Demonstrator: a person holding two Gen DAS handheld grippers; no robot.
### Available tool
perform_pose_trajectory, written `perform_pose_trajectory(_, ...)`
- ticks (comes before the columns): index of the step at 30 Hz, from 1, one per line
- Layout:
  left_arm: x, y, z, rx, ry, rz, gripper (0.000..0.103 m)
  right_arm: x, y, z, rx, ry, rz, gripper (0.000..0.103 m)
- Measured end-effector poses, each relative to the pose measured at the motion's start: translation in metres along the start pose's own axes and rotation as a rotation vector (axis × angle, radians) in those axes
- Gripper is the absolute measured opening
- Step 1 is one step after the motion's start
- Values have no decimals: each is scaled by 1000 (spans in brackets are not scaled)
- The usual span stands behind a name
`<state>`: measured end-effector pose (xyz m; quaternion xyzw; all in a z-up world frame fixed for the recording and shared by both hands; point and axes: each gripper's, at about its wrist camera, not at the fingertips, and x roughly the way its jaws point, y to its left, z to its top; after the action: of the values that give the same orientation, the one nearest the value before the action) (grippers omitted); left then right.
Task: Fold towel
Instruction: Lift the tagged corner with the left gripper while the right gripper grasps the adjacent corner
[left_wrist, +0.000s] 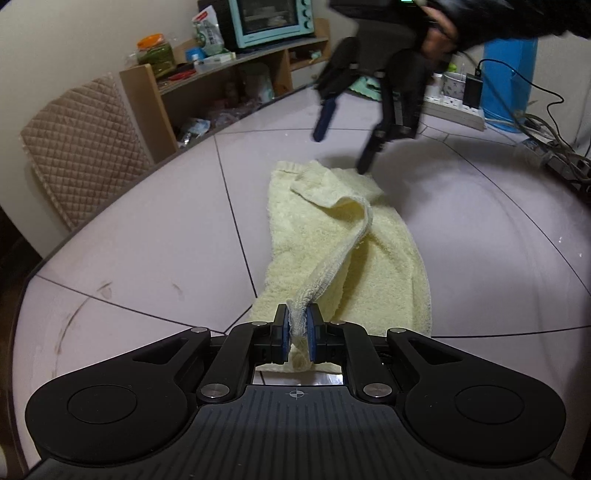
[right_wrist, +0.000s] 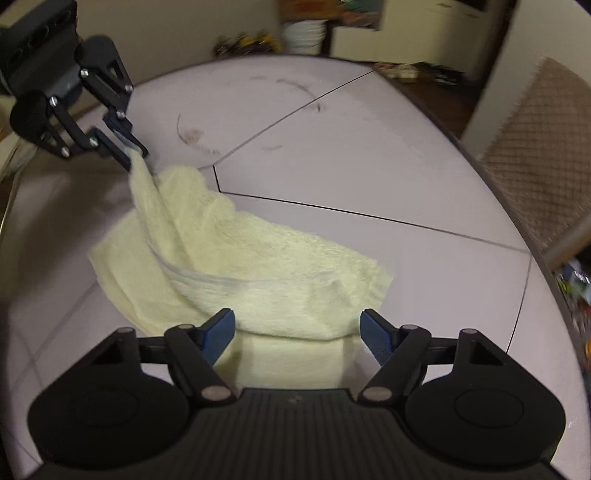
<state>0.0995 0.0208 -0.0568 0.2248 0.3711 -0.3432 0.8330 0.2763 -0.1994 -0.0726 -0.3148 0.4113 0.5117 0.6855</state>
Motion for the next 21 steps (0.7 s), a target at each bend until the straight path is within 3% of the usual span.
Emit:
perform_pose_trajectory(5, -1, 0, 0, -23, 7, -6, 10, 22, -30, 16, -12, 62, 130, 61)
perform_pose_trajectory(7, 0, -1, -1, -42, 9, -2, 10, 33, -35, 22, -31, 95, 169, 47)
perform_pose_trajectory(12, -1, 1, -1, -69, 12, 4, 10, 46, -38, 28, -62, 125, 208, 29)
perform_pose_trajectory(13, -1, 1, -1, -72, 12, 4, 10, 47, -39, 28, -57, 126, 223, 18)
perform_pose_trajectory(14, -1, 2, -1, -76, 11, 3, 10, 47, -40, 28, -52, 122, 238, 14)
perform_pose_trajectory(21, -9, 5, 1, -89, 1, -2, 10, 23, -43, 22, 10, 43, 265, 9)
